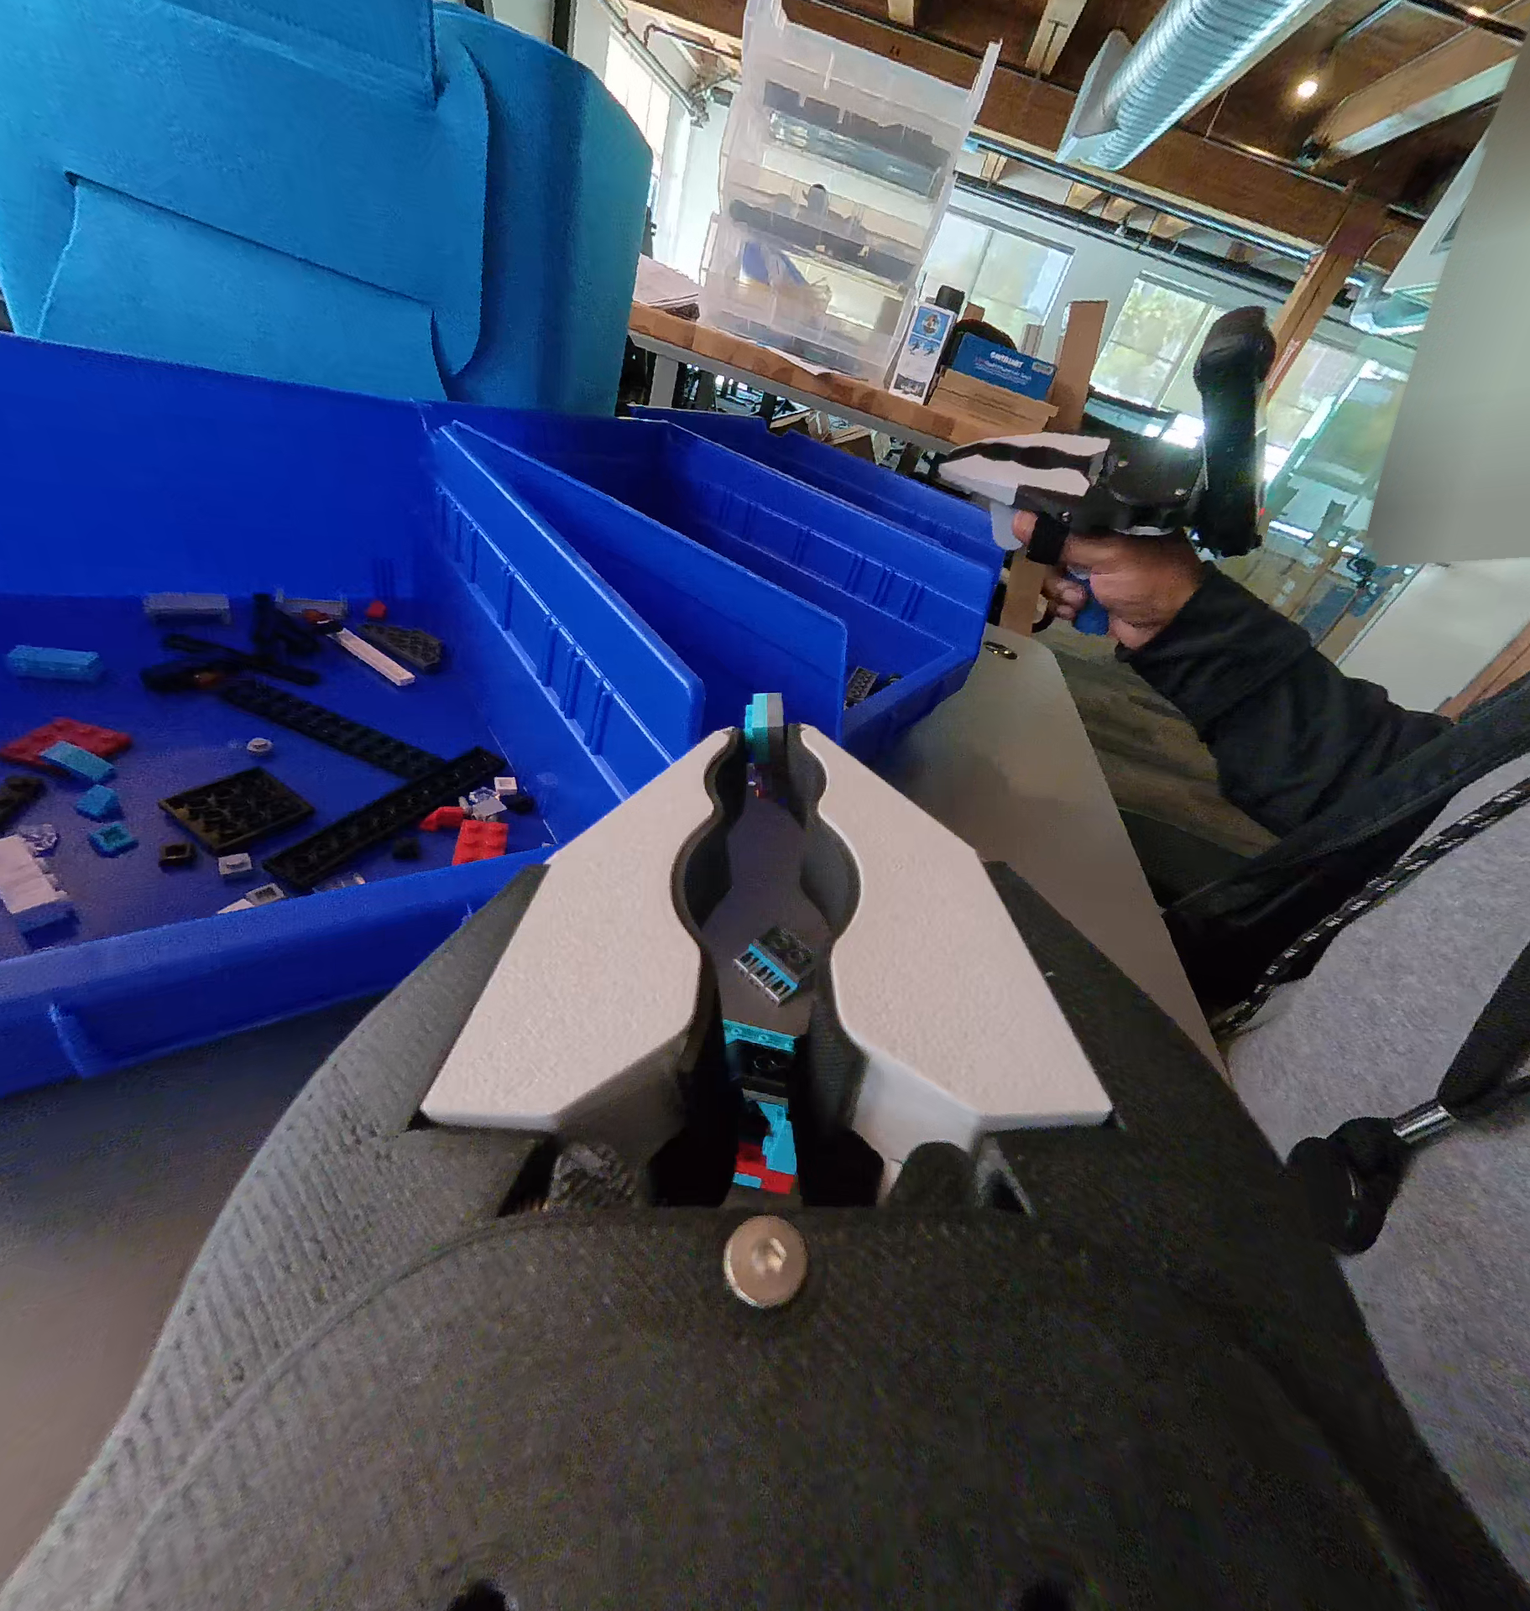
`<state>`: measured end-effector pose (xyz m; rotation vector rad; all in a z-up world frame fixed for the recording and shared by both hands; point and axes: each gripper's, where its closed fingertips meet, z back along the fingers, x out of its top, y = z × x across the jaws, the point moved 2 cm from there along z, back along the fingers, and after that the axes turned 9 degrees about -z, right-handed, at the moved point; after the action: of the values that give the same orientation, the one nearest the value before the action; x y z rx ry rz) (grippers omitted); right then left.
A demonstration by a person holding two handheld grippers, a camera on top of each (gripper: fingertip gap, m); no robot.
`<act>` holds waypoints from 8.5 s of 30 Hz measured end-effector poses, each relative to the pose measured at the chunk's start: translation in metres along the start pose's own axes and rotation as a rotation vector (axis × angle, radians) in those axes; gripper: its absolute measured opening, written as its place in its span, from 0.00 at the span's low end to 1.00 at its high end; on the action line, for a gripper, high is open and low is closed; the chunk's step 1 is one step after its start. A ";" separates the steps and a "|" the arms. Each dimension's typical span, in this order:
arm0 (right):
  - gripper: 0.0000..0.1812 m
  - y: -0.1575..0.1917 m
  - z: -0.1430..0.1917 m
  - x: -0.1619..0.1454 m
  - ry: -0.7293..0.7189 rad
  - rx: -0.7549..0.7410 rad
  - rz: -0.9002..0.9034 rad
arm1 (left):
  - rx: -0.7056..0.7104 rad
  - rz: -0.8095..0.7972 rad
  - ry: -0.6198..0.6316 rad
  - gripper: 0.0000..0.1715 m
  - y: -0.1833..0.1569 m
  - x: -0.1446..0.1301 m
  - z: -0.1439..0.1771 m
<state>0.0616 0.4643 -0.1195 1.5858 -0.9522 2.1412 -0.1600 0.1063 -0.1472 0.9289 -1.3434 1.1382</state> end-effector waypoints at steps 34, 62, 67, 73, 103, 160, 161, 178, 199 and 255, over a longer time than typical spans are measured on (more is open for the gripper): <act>0.16 0.354 0.103 0.120 -0.560 1.274 -0.180 | -0.490 0.510 -0.370 0.05 -0.033 0.045 0.016; 0.11 0.347 0.090 0.113 -0.305 1.417 -0.332 | -0.192 0.396 -0.131 0.26 -0.012 0.016 -0.001; 0.11 0.347 0.076 0.106 -0.021 1.438 -0.478 | -0.115 0.120 -0.057 0.24 -0.015 0.014 0.003; 0.11 0.347 0.074 0.100 0.184 1.516 -0.669 | -0.031 -0.172 0.043 0.19 -0.023 0.001 -0.007; 0.28 0.354 0.081 0.093 -0.183 1.382 -0.273 | -0.137 0.257 -0.089 0.05 -0.009 0.007 0.002; 0.11 0.346 0.088 0.078 -0.180 1.445 -0.437 | -0.072 0.014 -0.150 0.24 -0.009 0.020 0.009; 0.11 0.345 0.090 0.081 -0.185 1.466 -0.461 | -0.091 0.015 -0.157 0.23 -0.012 0.021 0.008; 0.11 0.334 0.082 0.079 -0.054 1.574 -0.727 | -0.127 -0.061 -0.158 0.19 -0.032 0.019 -0.005; 0.11 0.338 0.097 0.079 0.370 1.565 -1.328 | 0.189 -0.682 -0.102 0.25 -0.047 0.010 -0.021; 0.17 0.326 0.126 0.078 -0.002 1.604 -0.687 | -0.376 -0.025 -0.074 0.15 -0.077 -0.005 -0.023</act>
<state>-0.0692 0.1311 -0.1314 1.8556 1.5722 2.1877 -0.0792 0.1103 -0.1443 0.7146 -1.5360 0.7995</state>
